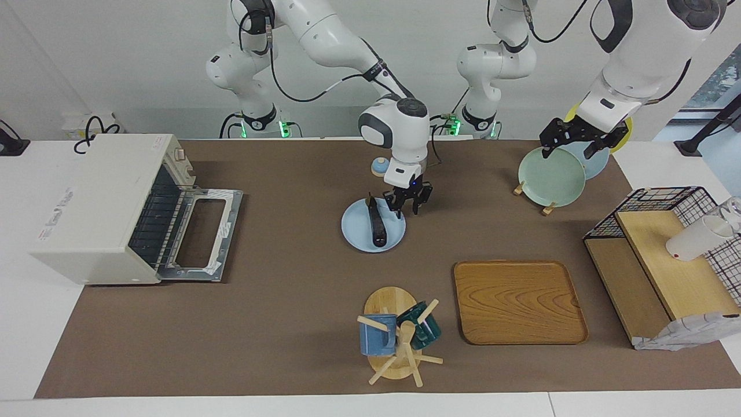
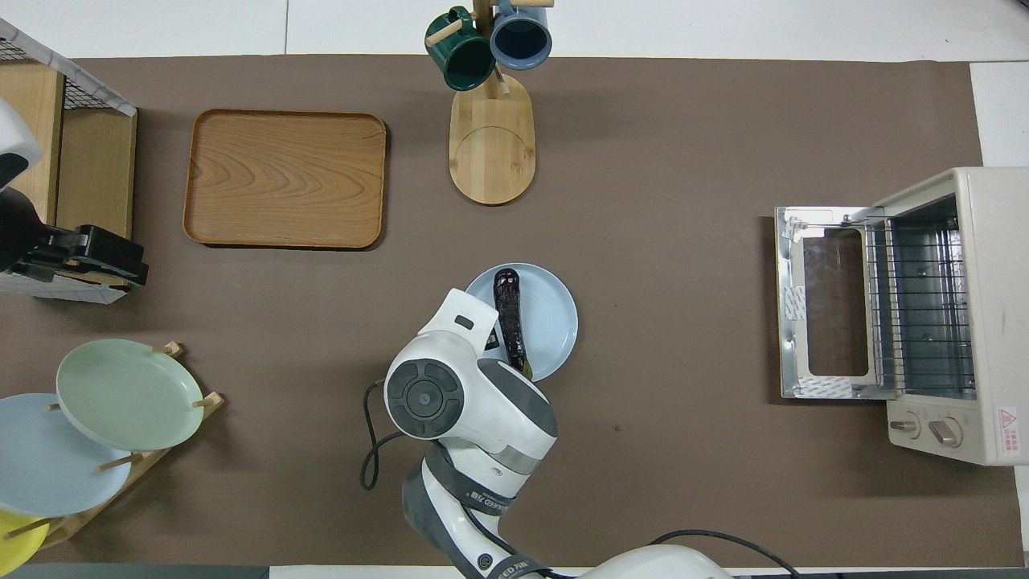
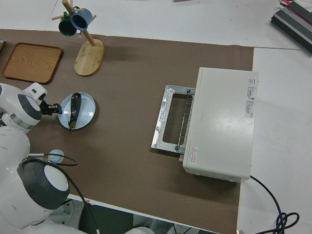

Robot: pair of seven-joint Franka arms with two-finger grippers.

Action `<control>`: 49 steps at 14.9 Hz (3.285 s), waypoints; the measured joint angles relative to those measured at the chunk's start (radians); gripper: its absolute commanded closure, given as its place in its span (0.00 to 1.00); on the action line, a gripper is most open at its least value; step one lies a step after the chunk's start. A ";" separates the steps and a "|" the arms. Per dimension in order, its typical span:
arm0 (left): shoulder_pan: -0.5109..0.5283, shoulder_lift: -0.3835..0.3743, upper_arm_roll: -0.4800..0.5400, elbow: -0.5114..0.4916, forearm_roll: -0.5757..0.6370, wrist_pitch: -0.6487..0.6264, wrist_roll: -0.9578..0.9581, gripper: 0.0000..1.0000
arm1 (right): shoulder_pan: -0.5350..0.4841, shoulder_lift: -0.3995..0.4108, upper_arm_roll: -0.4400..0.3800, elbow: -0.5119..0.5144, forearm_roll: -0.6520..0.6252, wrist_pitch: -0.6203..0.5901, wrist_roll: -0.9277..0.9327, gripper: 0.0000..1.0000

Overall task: Put eggplant into oven
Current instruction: 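Grasp the eggplant on the blue plate with the right gripper, then carry the eggplant into the open oven with the right gripper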

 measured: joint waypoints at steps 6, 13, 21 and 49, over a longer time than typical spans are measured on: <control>0.009 -0.035 -0.001 -0.016 0.005 -0.015 -0.006 0.00 | 0.001 -0.011 0.000 -0.033 0.000 0.001 -0.006 0.57; 0.010 -0.035 -0.018 0.015 0.003 -0.030 -0.039 0.00 | 0.001 -0.020 0.000 -0.049 0.000 0.001 -0.030 0.71; 0.010 -0.028 -0.022 0.020 -0.007 -0.007 -0.050 0.00 | 0.001 -0.023 0.000 -0.061 -0.001 0.001 -0.076 1.00; 0.016 -0.031 -0.024 0.010 -0.007 -0.008 -0.051 0.00 | -0.671 -0.408 -0.023 -0.238 -0.199 -0.491 -0.455 1.00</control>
